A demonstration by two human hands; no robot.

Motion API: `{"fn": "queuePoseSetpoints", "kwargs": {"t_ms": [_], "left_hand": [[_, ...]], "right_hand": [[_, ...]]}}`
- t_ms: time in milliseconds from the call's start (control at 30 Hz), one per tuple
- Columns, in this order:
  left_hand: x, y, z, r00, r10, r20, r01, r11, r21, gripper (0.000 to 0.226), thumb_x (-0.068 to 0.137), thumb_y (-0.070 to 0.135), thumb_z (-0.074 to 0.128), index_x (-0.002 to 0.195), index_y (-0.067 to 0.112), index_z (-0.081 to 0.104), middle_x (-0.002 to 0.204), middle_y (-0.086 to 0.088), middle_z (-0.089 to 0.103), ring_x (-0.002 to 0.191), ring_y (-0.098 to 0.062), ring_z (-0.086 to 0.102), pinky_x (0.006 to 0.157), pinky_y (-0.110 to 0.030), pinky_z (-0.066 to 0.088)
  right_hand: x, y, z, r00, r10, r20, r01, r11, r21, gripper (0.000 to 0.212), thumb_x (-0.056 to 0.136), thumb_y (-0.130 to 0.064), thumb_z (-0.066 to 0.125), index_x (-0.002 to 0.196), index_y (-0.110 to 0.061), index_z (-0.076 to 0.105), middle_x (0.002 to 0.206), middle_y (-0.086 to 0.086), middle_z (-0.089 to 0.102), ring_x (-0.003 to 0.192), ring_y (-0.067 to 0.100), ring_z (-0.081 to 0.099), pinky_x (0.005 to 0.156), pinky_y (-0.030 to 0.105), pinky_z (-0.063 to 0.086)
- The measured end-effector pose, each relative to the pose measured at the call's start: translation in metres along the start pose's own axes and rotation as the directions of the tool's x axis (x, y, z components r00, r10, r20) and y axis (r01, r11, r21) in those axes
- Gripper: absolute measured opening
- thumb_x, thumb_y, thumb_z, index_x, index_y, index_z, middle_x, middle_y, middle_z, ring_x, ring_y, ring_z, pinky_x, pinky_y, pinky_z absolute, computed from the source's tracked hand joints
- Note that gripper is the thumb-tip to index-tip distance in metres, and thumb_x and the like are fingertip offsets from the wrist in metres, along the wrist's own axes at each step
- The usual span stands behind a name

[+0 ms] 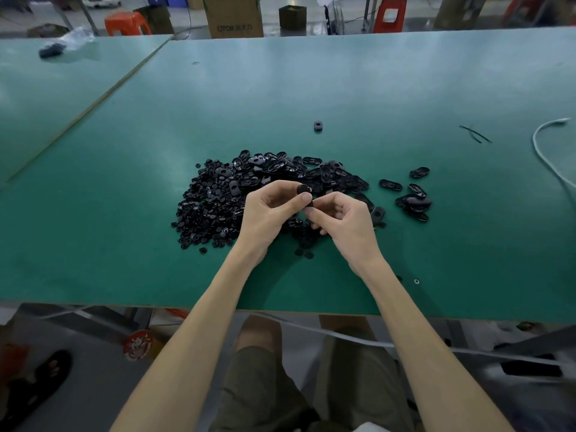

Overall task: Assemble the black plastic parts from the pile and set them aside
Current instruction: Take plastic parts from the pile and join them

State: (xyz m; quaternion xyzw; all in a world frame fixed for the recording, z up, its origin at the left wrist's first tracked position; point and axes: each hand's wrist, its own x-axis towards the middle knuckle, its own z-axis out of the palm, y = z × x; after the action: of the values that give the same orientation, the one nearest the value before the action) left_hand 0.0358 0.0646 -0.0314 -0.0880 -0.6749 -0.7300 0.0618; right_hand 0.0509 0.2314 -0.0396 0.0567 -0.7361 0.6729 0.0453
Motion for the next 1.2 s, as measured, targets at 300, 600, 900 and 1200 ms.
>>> {"fn": "queuePoseSetpoints", "kwargs": {"t_ms": [300,600,900,1200], "left_hand": [[-0.0015,-0.0011,0.0001,0.999,0.044,0.027,-0.045,0.998,0.039,0.018,0.091,0.003,0.075,0.109,0.003,0.076,0.092,-0.003,0.076,0.083,-0.015,0.074,0.077,-0.028,0.06],[-0.0021,0.0002,0.0004,0.996,0.026,0.082,-0.032,0.997,0.073,0.02,0.088,0.004,0.079,0.108,0.006,0.078,0.097,-0.005,0.08,0.089,-0.015,0.075,0.079,-0.024,0.057],[-0.0025,0.0013,-0.0002,0.991,0.021,0.13,-0.031,0.997,0.075,0.023,0.091,0.005,0.076,0.112,0.013,0.079,0.102,-0.006,0.08,0.091,-0.019,0.074,0.081,-0.028,0.06],[-0.0018,0.0003,0.0013,0.993,0.027,0.117,-0.037,0.996,0.084,0.023,0.09,0.003,0.077,0.108,0.016,0.08,0.099,-0.005,0.08,0.088,-0.014,0.074,0.079,-0.023,0.058]], "right_hand": [[0.001,-0.0004,0.0,0.998,-0.009,-0.061,0.014,0.996,0.088,0.009,0.099,-0.023,0.072,0.105,-0.017,0.071,0.091,0.002,0.078,0.069,0.013,0.069,0.06,0.027,0.054],[-0.0004,-0.0001,-0.0002,0.998,-0.021,-0.052,0.026,0.996,0.089,0.008,0.101,-0.019,0.07,0.1,-0.011,0.073,0.082,0.002,0.078,0.068,0.014,0.07,0.059,0.026,0.054],[0.0006,0.0008,-0.0006,0.993,-0.005,-0.117,0.02,0.992,0.122,0.005,0.1,-0.017,0.072,0.096,-0.015,0.071,0.078,0.005,0.076,0.067,0.015,0.069,0.059,0.027,0.054],[0.0009,0.0008,-0.0018,0.993,-0.01,-0.114,0.025,0.991,0.133,0.005,0.098,-0.017,0.074,0.093,-0.017,0.073,0.076,0.001,0.075,0.066,0.013,0.067,0.06,0.026,0.054]]}}
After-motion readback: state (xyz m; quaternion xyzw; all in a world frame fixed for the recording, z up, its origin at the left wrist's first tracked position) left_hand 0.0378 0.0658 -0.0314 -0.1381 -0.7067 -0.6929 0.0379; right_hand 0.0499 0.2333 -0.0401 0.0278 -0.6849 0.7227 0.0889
